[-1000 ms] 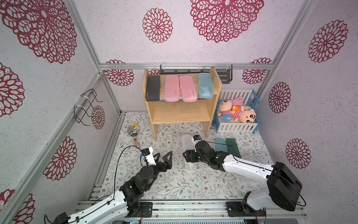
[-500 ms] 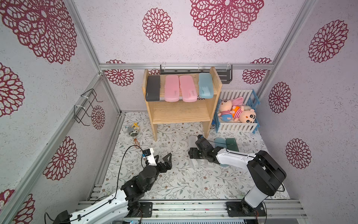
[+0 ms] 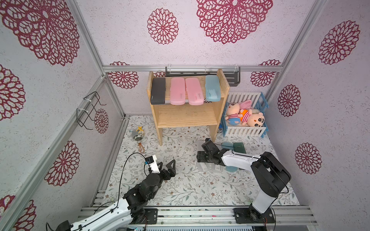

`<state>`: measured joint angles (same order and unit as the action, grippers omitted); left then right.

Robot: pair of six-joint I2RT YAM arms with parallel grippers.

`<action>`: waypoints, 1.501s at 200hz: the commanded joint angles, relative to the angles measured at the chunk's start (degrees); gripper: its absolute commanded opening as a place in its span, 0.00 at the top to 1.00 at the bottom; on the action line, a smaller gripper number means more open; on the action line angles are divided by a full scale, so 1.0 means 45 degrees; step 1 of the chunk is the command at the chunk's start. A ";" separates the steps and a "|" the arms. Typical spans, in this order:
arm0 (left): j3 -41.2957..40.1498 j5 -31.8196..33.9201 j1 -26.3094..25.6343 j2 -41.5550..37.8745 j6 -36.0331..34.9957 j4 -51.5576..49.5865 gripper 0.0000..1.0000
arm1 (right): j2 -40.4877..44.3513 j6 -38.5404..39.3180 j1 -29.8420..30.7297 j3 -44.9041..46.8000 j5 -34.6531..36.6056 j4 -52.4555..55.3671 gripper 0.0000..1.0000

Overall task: Remove the pencil cases from the shelf
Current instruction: Place the pencil case at the center of the board, then pick up the pencil case from the shelf.

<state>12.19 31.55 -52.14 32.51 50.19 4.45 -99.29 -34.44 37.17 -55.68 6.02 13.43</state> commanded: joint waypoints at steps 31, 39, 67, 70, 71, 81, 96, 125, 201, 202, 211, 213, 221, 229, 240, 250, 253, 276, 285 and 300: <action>-0.0100 0.0373 -0.0091 -0.0564 0.0057 -0.0500 0.03 | -0.0007 0.0612 -0.0154 0.0026 0.0545 0.0479 0.23; -0.0107 0.0373 -0.0093 -0.0555 0.0057 -0.0524 0.03 | 0.0003 0.0672 -0.0154 0.0040 0.0594 0.0528 0.22; -0.0054 0.0414 -0.0091 -0.0445 0.0057 -0.0500 0.03 | 0.0043 0.0833 -0.0154 0.0108 0.0761 0.0626 0.21; -0.0052 0.0426 -0.0103 -0.0430 0.0057 -0.0500 0.03 | 0.0033 0.0821 -0.0154 0.0103 0.0770 0.0628 0.21; -0.0052 0.0428 -0.0108 -0.0419 0.0057 -0.0500 0.03 | 0.0033 0.0828 -0.0154 0.0105 0.0771 0.0628 0.20; 0.0012 0.0415 -0.0081 -0.0358 0.0038 -0.0500 0.03 | 0.0032 0.0870 -0.0154 0.0108 0.0819 0.0658 0.20; 0.0102 0.0422 -0.0087 -0.0241 -0.0012 -0.0510 0.03 | 0.0070 0.0923 -0.0154 0.0107 0.0804 0.0630 0.18; 0.0389 0.0438 -0.0078 -0.0055 -0.0005 -0.0640 0.03 | 0.0280 0.0981 -0.0154 0.0010 0.0770 0.0532 0.06; 0.2670 0.0388 -0.0094 0.0466 -0.0090 -0.1777 0.03 | 0.2513 0.1313 0.0297 -0.0871 0.0673 0.0375 0.01; 0.2715 0.0399 -0.0093 0.0468 -0.0085 -0.1793 0.03 | 0.2562 0.1318 0.0306 -0.0860 0.0674 0.0345 0.01; 0.3145 0.0643 -0.0093 0.0564 -0.0017 -0.1936 0.03 | 0.3072 0.1406 0.0442 -0.0797 0.0626 0.0114 0.01; 0.3243 0.0703 -0.0088 0.0582 0.0043 -0.1943 0.03 | 0.3165 0.1432 0.0459 -0.0768 0.0618 0.0051 0.01; 0.3614 0.0830 -0.0091 0.0618 0.0284 -0.1898 0.03 | 0.3698 0.1490 0.0543 -0.0590 0.0597 -0.0212 0.01; 0.3952 0.0930 -0.0069 0.0618 0.0581 -0.1761 0.03 | 0.4219 0.1486 0.0569 -0.0294 0.0529 -0.0569 0.01; 0.4262 0.0843 -0.0056 0.0577 0.0849 -0.1039 0.03 | 0.4960 0.1481 0.0579 0.0266 0.0476 -0.1074 0.01; 0.4440 0.0622 -0.0054 0.0529 0.0983 -0.0130 0.03 | 0.5559 0.1460 0.0569 0.0826 0.0615 -0.1461 0.01; 0.4489 0.0562 -0.0054 0.0512 0.1044 0.0122 0.03 | 0.5703 0.1439 0.0569 0.0974 0.0664 -0.1530 0.01; 0.4842 0.0592 -0.0018 0.0344 0.1408 0.1816 0.03 | 0.6389 0.1366 0.0530 0.1888 0.0762 -0.1859 0.01; 0.5022 0.0717 0.0004 0.0255 0.1425 0.2342 0.03 | 0.6485 0.1345 0.0532 0.2132 0.0718 -0.1890 0.01; 0.5656 0.0848 0.0097 0.0241 0.1063 0.2751 0.03 | 0.6611 0.1282 0.0530 0.2519 0.0683 -0.2016 0.01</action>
<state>33.71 34.17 -52.10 34.30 55.44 8.86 -70.46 -29.04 39.77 -46.76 8.16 6.72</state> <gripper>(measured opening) 0.973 0.990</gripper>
